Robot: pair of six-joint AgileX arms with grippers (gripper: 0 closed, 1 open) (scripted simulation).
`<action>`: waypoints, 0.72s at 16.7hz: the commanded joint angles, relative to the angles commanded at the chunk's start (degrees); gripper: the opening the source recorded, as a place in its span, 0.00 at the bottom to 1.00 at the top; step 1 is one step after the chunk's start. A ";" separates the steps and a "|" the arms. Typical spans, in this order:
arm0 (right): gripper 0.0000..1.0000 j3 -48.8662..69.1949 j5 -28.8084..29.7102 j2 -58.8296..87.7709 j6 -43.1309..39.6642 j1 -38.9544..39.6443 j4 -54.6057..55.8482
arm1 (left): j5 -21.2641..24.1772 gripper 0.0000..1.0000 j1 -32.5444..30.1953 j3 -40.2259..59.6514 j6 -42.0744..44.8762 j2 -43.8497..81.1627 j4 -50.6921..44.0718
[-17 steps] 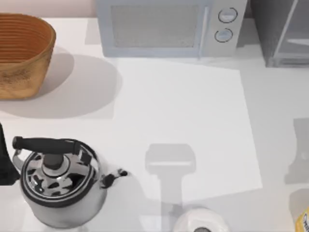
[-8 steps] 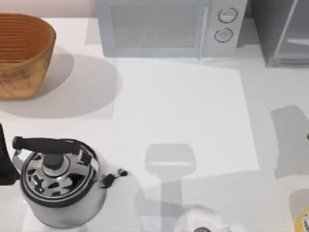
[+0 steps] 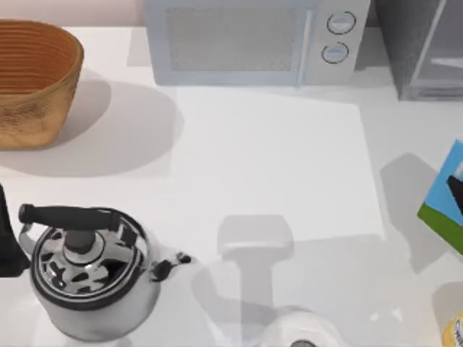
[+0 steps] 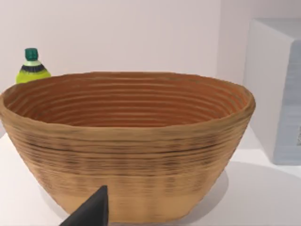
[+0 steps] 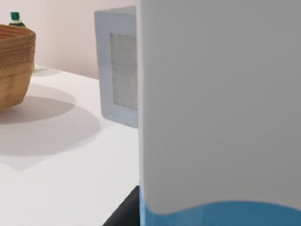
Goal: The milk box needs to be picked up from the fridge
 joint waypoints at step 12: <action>0.00 0.55 -9.36 14.42 0.50 -1.52 14.38 | 0.00 1.00 0.00 0.00 0.00 0.00 0.00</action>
